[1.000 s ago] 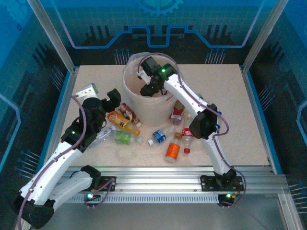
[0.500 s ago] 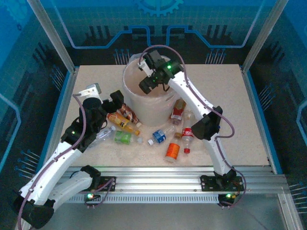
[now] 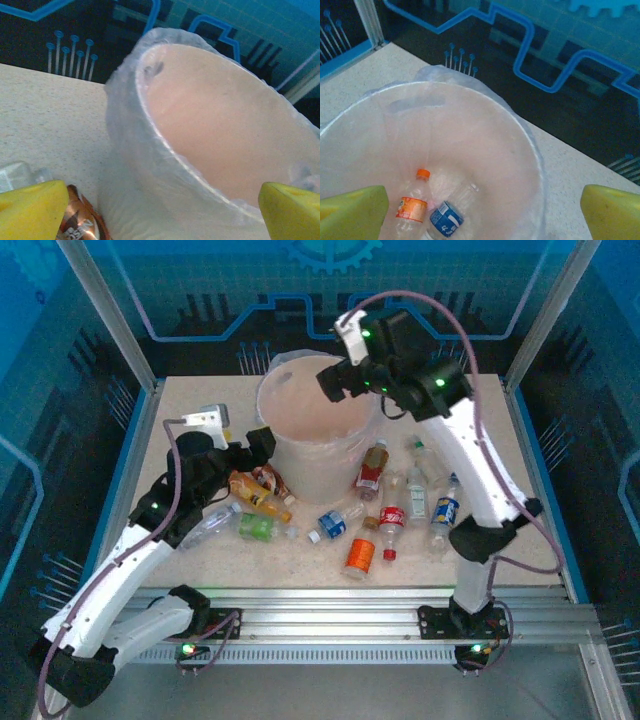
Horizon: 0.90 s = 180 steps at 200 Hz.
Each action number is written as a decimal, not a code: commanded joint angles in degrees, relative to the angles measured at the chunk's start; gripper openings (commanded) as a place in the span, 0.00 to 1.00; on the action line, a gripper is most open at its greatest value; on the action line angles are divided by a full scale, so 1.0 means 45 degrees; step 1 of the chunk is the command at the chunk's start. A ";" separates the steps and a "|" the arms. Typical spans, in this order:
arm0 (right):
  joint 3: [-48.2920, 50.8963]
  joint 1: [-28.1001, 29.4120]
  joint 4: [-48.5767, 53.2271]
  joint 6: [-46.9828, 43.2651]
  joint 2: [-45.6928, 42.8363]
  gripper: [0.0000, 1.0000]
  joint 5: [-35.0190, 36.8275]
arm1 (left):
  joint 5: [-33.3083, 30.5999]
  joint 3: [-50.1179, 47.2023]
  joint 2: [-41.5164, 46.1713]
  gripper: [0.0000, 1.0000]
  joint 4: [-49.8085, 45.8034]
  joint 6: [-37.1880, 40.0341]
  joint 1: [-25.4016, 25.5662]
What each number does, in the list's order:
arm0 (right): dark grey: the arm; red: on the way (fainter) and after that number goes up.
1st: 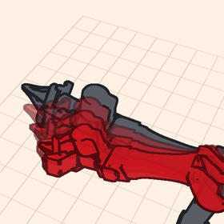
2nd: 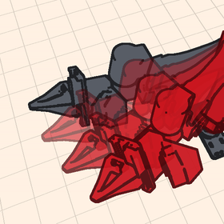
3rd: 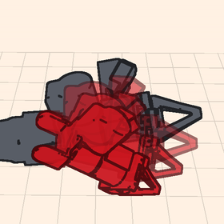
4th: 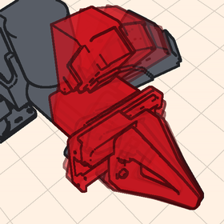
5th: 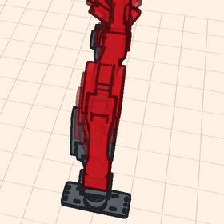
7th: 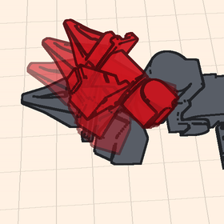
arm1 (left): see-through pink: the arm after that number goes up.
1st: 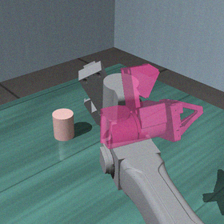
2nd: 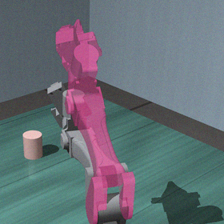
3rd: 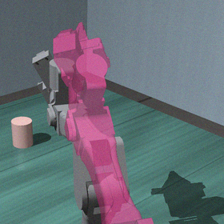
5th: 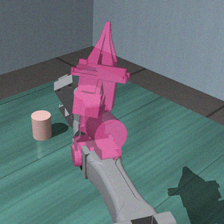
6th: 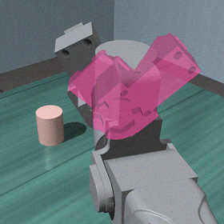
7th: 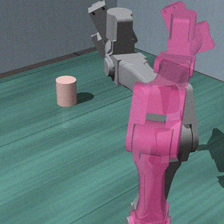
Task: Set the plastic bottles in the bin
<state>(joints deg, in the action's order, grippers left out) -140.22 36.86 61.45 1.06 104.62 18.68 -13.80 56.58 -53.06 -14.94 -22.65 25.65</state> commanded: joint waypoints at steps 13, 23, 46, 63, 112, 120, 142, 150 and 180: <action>0.3297 -0.1336 -0.0566 0.2175 -0.2646 1.00 0.0658 | 0.0871 0.0914 -0.0484 0.99 -0.0599 0.0501 0.1090; 0.4464 -0.1780 -0.0628 0.2736 -0.3517 1.00 0.0791 | 0.0721 0.1138 -0.0688 0.99 -0.0929 0.0551 0.1595; 0.7277 -0.3010 -0.0735 0.4122 -0.5473 1.00 0.0669 | 0.0182 0.1510 -0.1180 0.99 -0.1596 0.0605 0.2940; 0.9228 -0.4015 -0.0724 0.4979 -0.6837 1.00 0.0486 | -0.0258 0.1750 -0.1623 0.99 -0.2160 0.0453 0.3909; 1.3507 -0.7095 -0.0199 0.6363 -0.9515 1.00 0.0239 | -0.0994 0.1942 -0.3552 0.98 -0.3069 -0.0333 0.6519; 1.4013 -0.7581 -0.0232 0.6385 -0.9740 1.00 0.0064 | -0.1043 0.2045 -0.4013 0.96 -0.3226 -0.0411 0.6891; 1.5062 -0.8716 -0.0377 0.6350 -0.9930 1.00 -0.0412 | -0.0939 0.2408 -0.5322 0.91 -0.3557 -0.0552 0.7637; 1.5331 -0.9062 -0.0477 0.6280 -0.9904 1.00 -0.0706 | -0.0887 0.2561 -0.5732 0.90 -0.3646 -0.0542 0.7849; 1.6122 -0.9616 -0.0817 0.6210 -0.9622 1.00 -0.1062 | -0.0792 0.3246 -0.7260 0.86 -0.4155 -0.0486 0.8355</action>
<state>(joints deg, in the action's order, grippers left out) -69.65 -4.93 59.72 28.18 60.75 16.64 -16.86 67.55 -82.02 -30.06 -24.08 61.84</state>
